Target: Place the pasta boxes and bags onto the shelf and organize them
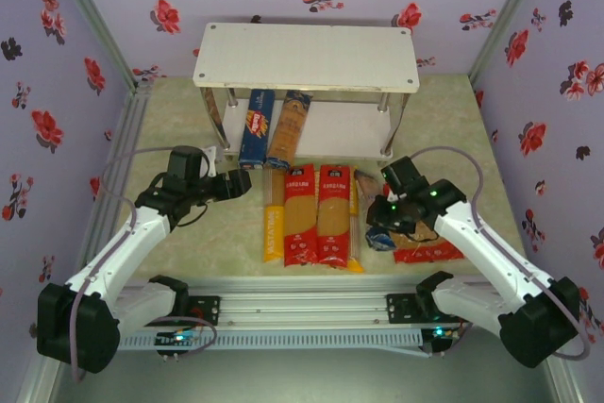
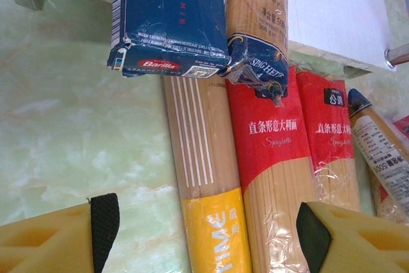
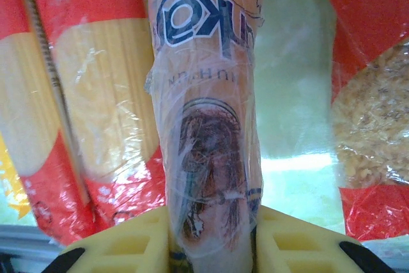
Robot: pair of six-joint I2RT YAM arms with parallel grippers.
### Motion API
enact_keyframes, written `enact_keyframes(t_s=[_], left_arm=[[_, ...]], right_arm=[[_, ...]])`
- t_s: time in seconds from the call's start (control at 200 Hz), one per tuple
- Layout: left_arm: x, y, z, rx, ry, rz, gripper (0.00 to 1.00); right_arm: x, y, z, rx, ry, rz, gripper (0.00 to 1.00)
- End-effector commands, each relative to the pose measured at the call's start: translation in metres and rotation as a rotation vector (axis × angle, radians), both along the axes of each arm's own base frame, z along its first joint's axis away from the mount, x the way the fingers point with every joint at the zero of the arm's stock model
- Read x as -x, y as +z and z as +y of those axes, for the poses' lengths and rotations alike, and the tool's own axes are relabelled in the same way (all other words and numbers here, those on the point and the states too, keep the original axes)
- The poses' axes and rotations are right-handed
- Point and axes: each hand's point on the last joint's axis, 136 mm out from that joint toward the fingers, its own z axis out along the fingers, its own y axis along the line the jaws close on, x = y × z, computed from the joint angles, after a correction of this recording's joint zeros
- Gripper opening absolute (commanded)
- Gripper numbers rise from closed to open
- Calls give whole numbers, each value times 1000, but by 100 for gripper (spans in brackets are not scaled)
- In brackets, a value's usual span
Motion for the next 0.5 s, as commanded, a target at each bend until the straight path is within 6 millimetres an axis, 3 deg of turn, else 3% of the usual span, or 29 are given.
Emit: enact_keyframes(t_s=[0.0, 0.205, 0.395, 0.495], left_arm=[[-2, 4, 0, 21, 4, -20, 77], [-2, 6, 1, 22, 7, -22, 77], [-2, 6, 2, 22, 9, -24, 77], [-3, 8, 1, 24, 8, -30, 77]], right_arm=[[-20, 32, 18, -35, 50, -106, 0], [-32, 57, 33, -37, 84, -168, 0], [-31, 84, 30, 36, 100, -197, 0], [-37, 96, 38, 22, 110, -240, 0]])
